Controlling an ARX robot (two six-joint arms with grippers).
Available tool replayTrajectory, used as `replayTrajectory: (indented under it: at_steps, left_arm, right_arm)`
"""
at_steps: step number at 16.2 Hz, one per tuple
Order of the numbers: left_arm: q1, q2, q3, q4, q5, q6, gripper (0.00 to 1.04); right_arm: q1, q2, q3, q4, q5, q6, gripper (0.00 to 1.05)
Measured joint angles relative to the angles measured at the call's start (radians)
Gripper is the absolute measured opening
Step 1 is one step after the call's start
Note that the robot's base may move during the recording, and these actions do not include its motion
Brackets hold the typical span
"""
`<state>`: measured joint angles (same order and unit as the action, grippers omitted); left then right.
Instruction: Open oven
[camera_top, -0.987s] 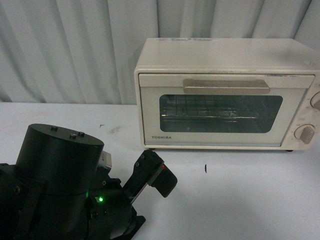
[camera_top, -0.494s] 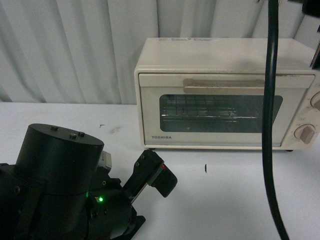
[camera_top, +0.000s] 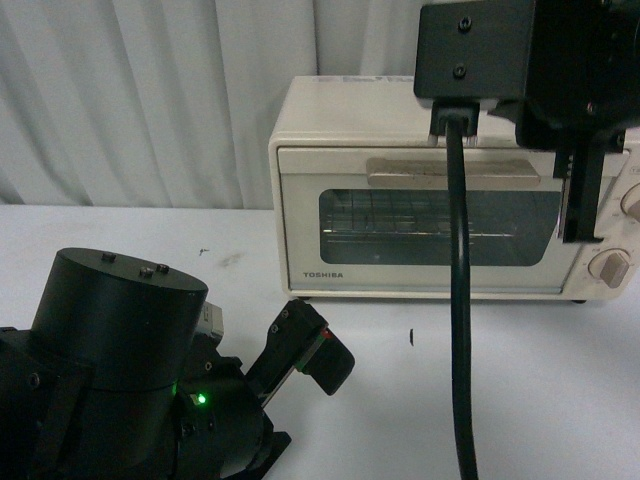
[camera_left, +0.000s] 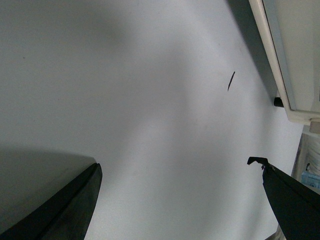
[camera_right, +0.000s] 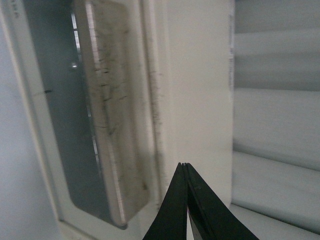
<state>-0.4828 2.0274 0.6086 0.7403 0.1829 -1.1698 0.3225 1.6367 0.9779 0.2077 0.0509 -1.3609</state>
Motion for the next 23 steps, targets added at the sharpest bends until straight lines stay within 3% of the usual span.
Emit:
replayTrajectory:
  at_steps: [23]
  left_arm:
    - [0.0, 0.0, 0.0, 0.0, 0.0, 0.0, 0.98]
  right_arm:
    - [-0.036, 0.096, 0.043, -0.054, -0.056, 0.046, 0.02]
